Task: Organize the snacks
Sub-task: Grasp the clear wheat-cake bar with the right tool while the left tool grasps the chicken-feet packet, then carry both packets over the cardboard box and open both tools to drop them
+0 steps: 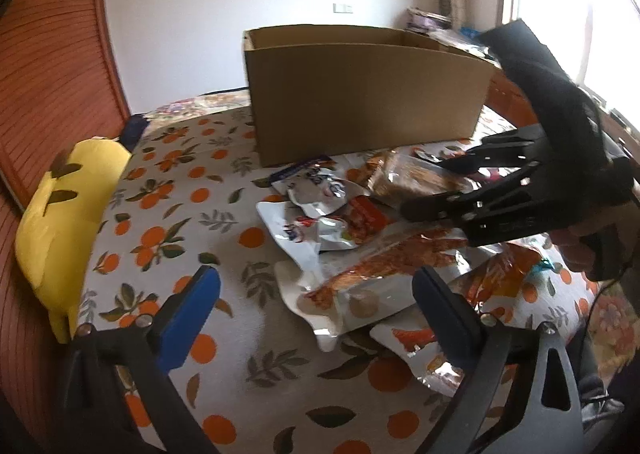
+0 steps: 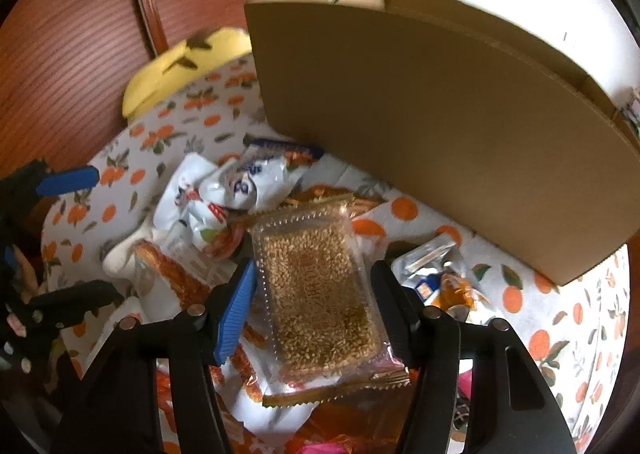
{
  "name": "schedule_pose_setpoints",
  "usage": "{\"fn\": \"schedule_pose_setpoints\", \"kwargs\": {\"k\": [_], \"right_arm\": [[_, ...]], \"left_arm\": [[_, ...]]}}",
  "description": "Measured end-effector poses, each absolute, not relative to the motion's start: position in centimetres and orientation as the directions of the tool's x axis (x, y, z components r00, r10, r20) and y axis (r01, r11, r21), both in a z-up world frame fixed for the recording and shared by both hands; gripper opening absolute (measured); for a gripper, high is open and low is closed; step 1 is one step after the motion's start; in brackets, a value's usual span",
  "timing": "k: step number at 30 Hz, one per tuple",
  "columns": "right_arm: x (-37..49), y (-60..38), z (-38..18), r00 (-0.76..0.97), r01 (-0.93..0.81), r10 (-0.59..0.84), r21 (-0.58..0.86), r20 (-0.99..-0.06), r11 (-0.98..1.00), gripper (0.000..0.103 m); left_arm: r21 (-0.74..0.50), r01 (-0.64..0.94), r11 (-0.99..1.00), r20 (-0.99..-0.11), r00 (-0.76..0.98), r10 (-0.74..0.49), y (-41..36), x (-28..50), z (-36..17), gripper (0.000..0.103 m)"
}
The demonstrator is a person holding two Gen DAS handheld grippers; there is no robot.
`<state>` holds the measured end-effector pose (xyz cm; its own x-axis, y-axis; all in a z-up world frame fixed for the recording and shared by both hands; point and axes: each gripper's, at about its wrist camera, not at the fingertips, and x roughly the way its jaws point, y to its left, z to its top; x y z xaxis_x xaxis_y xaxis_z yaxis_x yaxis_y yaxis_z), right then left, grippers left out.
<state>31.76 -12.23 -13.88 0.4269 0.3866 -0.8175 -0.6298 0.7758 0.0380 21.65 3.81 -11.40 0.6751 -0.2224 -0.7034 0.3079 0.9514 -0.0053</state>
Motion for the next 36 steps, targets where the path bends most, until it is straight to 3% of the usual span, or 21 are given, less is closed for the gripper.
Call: {"fn": "schedule_pose_setpoints", "kwargs": {"k": [6, 8, 17, 25, 27, 30, 32, 36], "right_arm": [[31.6, -12.8, -13.7, 0.436, -0.620, 0.381, 0.035, -0.815, 0.784, 0.046], [31.1, -13.3, -13.2, 0.461, -0.610, 0.385, 0.030, -0.799, 0.792, 0.045], [28.3, -17.0, -10.0, 0.526, -0.575, 0.433, 0.069, -0.732, 0.815, 0.045], [26.3, -19.6, -9.5, 0.561, -0.539, 0.439, 0.093, -0.702, 0.837, 0.045], [26.0, -20.0, -9.7, 0.563, -0.531, 0.441, 0.103, -0.698, 0.841, 0.045], [25.9, -20.7, -10.0, 0.564, -0.516, 0.446, 0.125, -0.695, 0.847, 0.045], [26.0, -21.1, -10.3, 0.562, -0.508, 0.448, 0.138, -0.695, 0.850, 0.045], [25.9, -21.9, -10.8, 0.559, -0.495, 0.445, 0.149, -0.700, 0.856, 0.045]], "left_arm": [[0.031, 0.393, 0.919, -0.715, 0.651, -0.254, 2.3, 21.8, -11.9, 0.091], [0.050, 0.425, 0.904, -0.728, 0.635, -0.258, 1.7, 22.1, -11.9, 0.086], [0.082, 0.614, 0.785, -0.829, 0.479, -0.288, -1.5, 23.7, -13.0, 0.085], [0.021, 0.659, 0.752, -0.867, 0.387, -0.314, -3.3, 25.7, -13.5, 0.085], [-0.002, 0.661, 0.751, -0.872, 0.366, -0.324, -3.8, 26.3, -13.6, 0.082], [-0.017, 0.668, 0.744, -0.870, 0.356, -0.340, -4.5, 26.9, -13.5, 0.067], [-0.025, 0.676, 0.736, -0.868, 0.351, -0.352, -5.0, 26.6, -13.3, 0.052], [-0.026, 0.682, 0.731, -0.870, 0.345, -0.353, -5.9, 26.4, -13.3, 0.044]]}}
